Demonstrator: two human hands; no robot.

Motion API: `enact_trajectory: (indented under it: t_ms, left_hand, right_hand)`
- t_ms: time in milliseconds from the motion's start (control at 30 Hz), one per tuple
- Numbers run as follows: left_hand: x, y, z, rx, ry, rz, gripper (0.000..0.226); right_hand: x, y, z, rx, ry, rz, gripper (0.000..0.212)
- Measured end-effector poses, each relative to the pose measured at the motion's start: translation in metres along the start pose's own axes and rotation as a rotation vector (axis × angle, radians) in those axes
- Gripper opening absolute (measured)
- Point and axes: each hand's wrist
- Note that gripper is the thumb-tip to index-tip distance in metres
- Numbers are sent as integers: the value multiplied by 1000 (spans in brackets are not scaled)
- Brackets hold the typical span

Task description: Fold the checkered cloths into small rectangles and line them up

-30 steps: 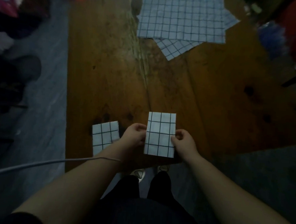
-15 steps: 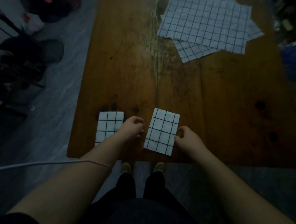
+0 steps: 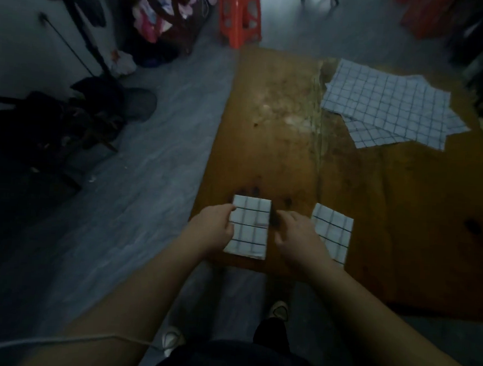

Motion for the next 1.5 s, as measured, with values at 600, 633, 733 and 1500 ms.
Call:
enact_trajectory:
  t_ms: [600,633,733,1500]
  left_hand:
    - [348,-73,-157,-237,171,-246,68]
    - [353,-66,-163,-235,168,-251,68]
    - [360,-37,-184,-229,186,-247,66]
    - [344,328,-423,-233,360,-99,71]
  right_hand:
    - [351,46,97,8,-170,-410,63]
    - [356,52,97,7,-174,-413,63]
    - [368,82,97,11,-180,-391,64]
    - [443,468,1,-70,-175,-262,64]
Point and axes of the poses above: each hand's wrist, its own y-axis towards the middle knuckle, its own z-axis out of the palm, x = y × z, and after that the axes turned 5 degrees about -z, right-handed
